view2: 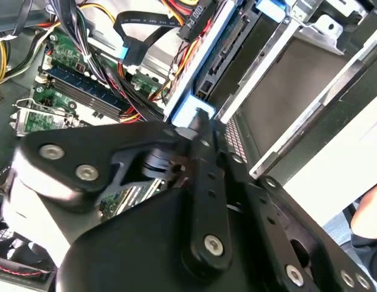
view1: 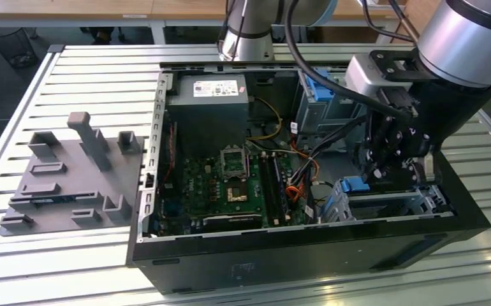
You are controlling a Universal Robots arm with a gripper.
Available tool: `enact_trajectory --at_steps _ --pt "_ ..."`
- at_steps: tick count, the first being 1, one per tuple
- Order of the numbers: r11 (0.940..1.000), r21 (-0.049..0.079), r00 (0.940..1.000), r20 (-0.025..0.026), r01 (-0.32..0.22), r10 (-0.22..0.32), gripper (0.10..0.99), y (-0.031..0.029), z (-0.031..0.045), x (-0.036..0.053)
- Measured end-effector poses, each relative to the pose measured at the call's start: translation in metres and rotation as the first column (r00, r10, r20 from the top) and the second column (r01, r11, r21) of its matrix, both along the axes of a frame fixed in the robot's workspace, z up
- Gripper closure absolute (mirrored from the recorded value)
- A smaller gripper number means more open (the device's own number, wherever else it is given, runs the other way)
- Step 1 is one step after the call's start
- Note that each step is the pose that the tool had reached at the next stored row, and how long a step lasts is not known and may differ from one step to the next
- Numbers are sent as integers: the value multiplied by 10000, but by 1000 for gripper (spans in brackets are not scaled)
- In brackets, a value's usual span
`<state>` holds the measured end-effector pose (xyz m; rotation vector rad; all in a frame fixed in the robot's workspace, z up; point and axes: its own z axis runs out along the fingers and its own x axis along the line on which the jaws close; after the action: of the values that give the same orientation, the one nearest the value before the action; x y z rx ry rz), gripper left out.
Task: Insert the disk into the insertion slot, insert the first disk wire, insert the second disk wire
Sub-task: 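Insert the disk into the insertion slot, then insert the first disk wire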
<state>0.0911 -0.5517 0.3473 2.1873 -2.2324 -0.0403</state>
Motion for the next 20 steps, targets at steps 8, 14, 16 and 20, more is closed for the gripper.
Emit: enact_trajectory --at_steps 8,14,16,20 --pt "10000 23 10000 5 0 0 980 4 -26 0" --pt "10000 67 10000 5 1 -1 980 5 -34 0" --pt "10000 66 10000 5 0 0 980 5 -34 1" --pt "10000 67 10000 5 0 0 980 5 -34 15"
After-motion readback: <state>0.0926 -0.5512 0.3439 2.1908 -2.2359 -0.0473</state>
